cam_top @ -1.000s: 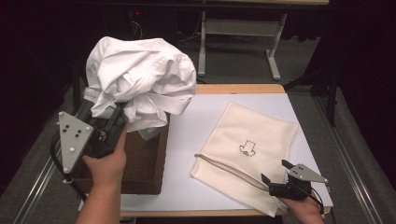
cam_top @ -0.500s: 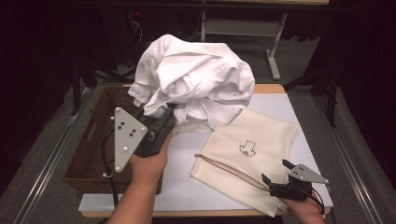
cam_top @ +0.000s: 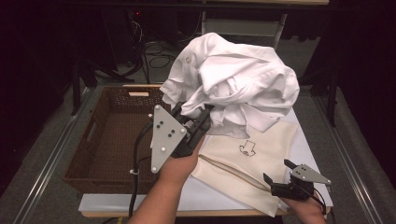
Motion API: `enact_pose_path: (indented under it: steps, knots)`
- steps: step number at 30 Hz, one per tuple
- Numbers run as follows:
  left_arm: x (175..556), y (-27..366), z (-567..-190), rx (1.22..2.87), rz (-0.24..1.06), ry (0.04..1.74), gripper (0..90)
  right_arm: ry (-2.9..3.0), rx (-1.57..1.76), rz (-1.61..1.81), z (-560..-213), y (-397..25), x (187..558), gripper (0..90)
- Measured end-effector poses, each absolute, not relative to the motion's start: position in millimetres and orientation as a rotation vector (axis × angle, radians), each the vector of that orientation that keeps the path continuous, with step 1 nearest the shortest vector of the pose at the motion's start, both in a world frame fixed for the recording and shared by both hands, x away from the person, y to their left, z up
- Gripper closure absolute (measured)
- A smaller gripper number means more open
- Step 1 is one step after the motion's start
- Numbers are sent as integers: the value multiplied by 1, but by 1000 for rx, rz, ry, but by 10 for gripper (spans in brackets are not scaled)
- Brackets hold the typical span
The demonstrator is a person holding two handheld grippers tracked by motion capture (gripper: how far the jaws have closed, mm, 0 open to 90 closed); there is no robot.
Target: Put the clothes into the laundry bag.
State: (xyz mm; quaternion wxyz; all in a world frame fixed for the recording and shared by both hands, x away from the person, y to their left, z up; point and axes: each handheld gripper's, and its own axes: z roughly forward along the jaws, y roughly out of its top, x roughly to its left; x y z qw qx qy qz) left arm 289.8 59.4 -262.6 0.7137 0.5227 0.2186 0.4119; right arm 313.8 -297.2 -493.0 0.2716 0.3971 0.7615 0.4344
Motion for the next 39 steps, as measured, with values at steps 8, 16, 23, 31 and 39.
enact_pose_path:
  steps: [8,16,23,31,39]
  knots:
    - [289,38,-265,1162,856,460,783,2047,1062,1173,-492,-298,314,63]
    - [290,25,-269,1173,829,452,783,2040,1068,1178,-491,-298,313,63]
    - [293,22,-277,1188,814,467,783,2035,1067,1181,-491,-299,313,63]
    - [286,45,-287,1180,838,483,783,2040,1064,1177,-492,-299,313,63]
    - [278,93,-315,1241,851,590,782,2047,1061,1174,-493,-297,314,74]
